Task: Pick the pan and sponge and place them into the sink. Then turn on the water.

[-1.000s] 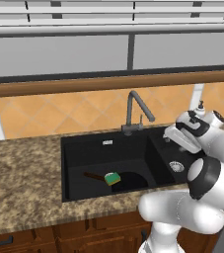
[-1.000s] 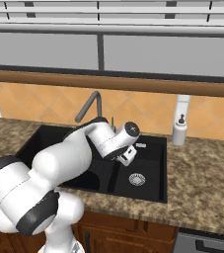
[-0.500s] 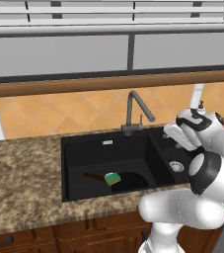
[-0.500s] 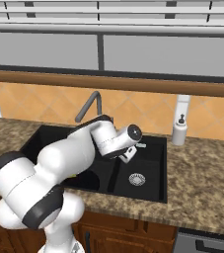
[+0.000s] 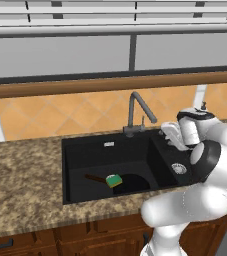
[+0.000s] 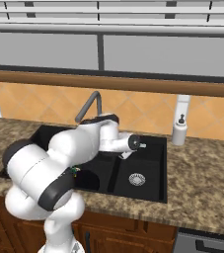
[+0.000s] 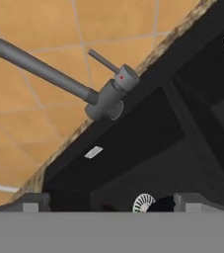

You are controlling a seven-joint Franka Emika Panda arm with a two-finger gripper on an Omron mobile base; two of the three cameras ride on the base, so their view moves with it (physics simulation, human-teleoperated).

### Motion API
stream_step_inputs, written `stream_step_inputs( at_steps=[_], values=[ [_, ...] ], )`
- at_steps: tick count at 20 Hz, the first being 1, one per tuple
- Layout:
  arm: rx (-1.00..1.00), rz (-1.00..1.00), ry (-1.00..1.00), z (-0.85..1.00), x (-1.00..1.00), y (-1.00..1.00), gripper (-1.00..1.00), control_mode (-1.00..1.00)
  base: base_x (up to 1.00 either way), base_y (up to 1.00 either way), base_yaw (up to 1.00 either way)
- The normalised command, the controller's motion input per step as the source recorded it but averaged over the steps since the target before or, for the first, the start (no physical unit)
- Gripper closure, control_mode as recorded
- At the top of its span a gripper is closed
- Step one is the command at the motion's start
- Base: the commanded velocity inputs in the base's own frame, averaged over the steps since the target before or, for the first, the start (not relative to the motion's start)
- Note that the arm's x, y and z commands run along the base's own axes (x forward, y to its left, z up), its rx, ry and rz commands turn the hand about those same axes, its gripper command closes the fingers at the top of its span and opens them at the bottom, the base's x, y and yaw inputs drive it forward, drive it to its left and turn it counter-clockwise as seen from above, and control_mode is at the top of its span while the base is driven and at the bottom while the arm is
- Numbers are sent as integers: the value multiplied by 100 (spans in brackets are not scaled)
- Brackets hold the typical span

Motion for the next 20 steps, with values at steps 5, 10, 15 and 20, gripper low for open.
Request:
stream_step_inputs(
  at_steps=[5, 10, 15, 20],
  values=[
    [6, 0, -10, 0, 30, 1, -100, -100, 0, 0, 0],
    [1, 0, 0, 0, 36, 2, -100, -100, 0, 0, 0],
    [0, 0, 2, 0, 38, 6, -100, -100, 0, 0, 0],
    [0, 0, 2, 0, 40, 0, -100, -100, 0, 0, 0]
  ],
)
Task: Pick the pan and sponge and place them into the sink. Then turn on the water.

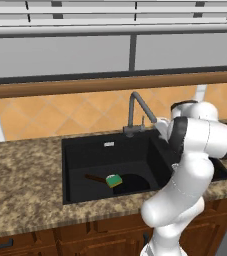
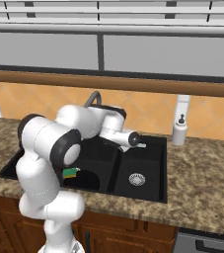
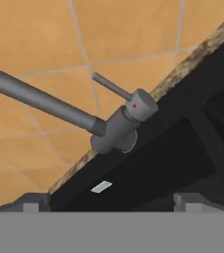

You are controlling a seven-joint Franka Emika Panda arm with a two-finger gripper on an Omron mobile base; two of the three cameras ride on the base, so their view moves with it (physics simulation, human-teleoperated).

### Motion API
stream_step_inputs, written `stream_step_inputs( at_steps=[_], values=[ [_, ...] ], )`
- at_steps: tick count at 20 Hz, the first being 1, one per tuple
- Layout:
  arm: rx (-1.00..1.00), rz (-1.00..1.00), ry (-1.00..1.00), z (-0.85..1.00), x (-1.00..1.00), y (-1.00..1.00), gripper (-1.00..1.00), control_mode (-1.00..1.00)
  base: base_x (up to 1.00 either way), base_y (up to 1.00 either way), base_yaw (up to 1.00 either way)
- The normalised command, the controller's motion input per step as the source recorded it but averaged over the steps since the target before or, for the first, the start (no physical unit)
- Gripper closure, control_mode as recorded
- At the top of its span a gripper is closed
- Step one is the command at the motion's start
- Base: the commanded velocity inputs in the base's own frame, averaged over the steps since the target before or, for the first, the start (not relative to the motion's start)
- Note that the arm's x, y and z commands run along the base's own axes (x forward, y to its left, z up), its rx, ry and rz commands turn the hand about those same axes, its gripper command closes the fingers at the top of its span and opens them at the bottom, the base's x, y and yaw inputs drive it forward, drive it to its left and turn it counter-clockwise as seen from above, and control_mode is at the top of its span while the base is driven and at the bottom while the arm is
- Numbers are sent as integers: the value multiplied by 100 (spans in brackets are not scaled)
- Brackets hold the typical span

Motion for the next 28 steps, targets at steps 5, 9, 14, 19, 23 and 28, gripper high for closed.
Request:
stream_step_inputs(
  at_steps=[5, 9, 14, 19, 23, 28],
  values=[
    [0, 0, 0, 0, 45, 0, -100, -100, 0, 0, 0],
    [0, 0, 0, -2, 37, 4, -100, -100, 0, 0, 0],
    [0, 0, 0, -16, 30, 14, -100, -100, 0, 0, 0],
    [0, 0, 0, -24, 31, 11, -100, -100, 0, 0, 0],
    [0, 0, 0, -22, 31, 3, -100, -100, 0, 0, 0],
    [0, 0, 0, -20, 35, 2, -100, -100, 0, 0, 0]
  ],
)
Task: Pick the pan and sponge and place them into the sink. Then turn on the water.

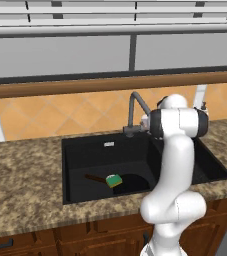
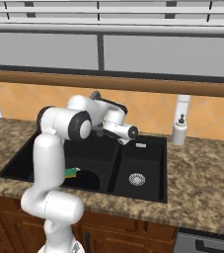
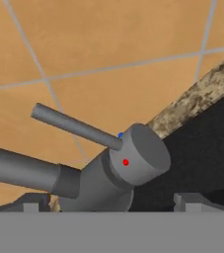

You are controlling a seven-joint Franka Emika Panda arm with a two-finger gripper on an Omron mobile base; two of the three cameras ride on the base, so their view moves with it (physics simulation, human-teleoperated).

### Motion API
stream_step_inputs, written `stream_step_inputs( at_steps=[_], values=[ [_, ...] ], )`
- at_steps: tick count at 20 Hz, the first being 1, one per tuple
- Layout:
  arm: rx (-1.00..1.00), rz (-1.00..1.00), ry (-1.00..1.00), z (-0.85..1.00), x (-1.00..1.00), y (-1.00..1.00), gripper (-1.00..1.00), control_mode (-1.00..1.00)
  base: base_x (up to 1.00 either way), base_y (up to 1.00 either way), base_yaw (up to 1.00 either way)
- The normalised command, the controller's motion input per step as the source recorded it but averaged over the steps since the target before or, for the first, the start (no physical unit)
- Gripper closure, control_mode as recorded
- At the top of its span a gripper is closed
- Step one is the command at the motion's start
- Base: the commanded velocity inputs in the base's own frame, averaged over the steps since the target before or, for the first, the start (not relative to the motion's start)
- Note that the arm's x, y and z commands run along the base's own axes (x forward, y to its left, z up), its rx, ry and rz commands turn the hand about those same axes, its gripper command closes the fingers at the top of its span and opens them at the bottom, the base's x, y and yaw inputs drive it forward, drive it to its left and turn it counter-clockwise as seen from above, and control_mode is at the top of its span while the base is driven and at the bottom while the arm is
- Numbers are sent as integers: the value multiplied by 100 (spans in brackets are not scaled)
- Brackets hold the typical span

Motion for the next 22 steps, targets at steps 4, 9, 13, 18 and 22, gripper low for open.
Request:
stream_step_inputs(
  at_steps=[4, 9, 13, 18, 22],
  values=[
    [0, 0, 0, -14, 33, 0, -100, -100, 0, 0, 0],
    [0, 0, 0, -11, 32, 0, -100, -100, 0, 0, 0],
    [0, 0, 0, -11, 26, 0, -100, -100, 0, 0, 0],
    [0, 0, 0, -19, 19, 0, 100, -100, 0, 0, 0],
    [0, 0, 0, -32, 3, 0, 100, -100, 0, 0, 0]
  ],
)
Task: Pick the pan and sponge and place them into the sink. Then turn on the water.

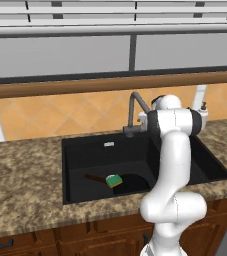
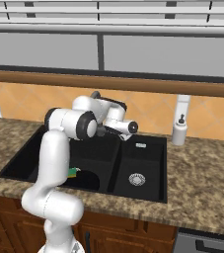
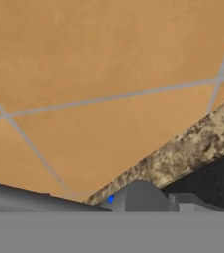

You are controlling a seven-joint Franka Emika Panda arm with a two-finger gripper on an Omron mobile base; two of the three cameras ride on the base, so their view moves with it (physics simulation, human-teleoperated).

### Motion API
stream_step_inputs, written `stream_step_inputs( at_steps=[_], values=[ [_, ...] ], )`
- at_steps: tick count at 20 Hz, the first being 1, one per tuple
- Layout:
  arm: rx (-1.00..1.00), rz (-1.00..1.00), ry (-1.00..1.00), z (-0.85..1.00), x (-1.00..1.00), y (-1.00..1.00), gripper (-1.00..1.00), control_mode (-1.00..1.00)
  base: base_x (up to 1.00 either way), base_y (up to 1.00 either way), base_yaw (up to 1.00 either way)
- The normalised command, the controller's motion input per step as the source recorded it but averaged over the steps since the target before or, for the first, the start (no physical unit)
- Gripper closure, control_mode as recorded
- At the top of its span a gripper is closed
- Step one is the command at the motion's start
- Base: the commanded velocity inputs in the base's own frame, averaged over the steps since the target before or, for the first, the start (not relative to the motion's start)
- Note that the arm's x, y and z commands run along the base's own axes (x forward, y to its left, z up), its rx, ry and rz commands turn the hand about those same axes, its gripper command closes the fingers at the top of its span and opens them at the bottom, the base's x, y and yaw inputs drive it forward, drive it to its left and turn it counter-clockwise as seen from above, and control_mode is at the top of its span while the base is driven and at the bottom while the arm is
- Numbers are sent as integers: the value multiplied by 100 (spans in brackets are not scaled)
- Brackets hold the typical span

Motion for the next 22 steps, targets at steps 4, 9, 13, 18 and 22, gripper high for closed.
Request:
stream_step_inputs(
  at_steps=[4, 9, 13, 18, 22],
  values=[
    [0, 0, 1, -8, 0, -1, 100, -100, 0, 0, 0],
    [9, 0, 0, -19, 6, 0, 100, -100, 0, 0, 0],
    [28, 0, 0, -17, 5, -1, 100, -100, 0, 0, 0],
    [35, 0, 6, -13, 15, -5, 100, -100, 0, 0, 0],
    [30, -1, 7, -26, 15, -7, 100, -100, 0, 0, 0]
  ],
)
